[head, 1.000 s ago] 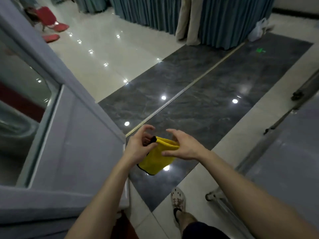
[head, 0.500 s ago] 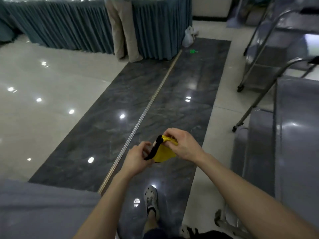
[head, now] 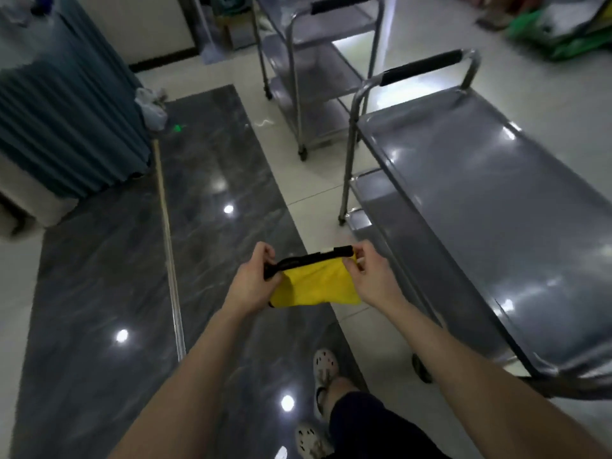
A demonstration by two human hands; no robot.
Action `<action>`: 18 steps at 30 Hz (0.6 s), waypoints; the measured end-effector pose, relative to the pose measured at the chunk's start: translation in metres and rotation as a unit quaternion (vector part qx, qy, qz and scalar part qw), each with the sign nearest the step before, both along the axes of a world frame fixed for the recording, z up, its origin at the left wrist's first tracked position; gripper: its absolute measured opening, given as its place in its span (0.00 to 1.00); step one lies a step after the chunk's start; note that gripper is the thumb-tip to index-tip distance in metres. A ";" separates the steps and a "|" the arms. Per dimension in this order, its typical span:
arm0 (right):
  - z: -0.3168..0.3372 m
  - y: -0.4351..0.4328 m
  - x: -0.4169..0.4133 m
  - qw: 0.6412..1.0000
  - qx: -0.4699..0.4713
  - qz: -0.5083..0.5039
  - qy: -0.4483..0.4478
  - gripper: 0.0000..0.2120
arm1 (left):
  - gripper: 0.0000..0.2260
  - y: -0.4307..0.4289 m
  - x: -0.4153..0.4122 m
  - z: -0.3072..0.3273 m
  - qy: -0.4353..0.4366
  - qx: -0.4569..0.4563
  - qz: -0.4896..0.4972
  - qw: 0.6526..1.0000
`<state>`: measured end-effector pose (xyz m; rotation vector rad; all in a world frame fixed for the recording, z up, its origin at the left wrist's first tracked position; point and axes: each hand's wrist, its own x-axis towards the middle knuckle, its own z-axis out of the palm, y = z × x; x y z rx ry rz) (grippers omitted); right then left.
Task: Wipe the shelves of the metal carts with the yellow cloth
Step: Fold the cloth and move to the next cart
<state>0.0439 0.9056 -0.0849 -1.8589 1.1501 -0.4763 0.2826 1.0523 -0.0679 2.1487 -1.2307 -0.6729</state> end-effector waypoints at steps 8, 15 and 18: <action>-0.047 -0.070 0.025 0.982 0.075 -0.173 -0.016 0.09 | 0.12 -0.154 0.047 -0.006 -0.037 0.022 -0.154 0.987; -0.070 -0.110 0.046 0.952 0.101 -0.285 -0.039 0.10 | 0.13 -0.274 0.072 -0.027 -0.052 0.055 -0.253 0.964; -0.081 -0.114 0.049 0.932 0.136 -0.337 -0.017 0.11 | 0.12 -0.312 0.068 -0.042 -0.047 0.073 -0.301 0.950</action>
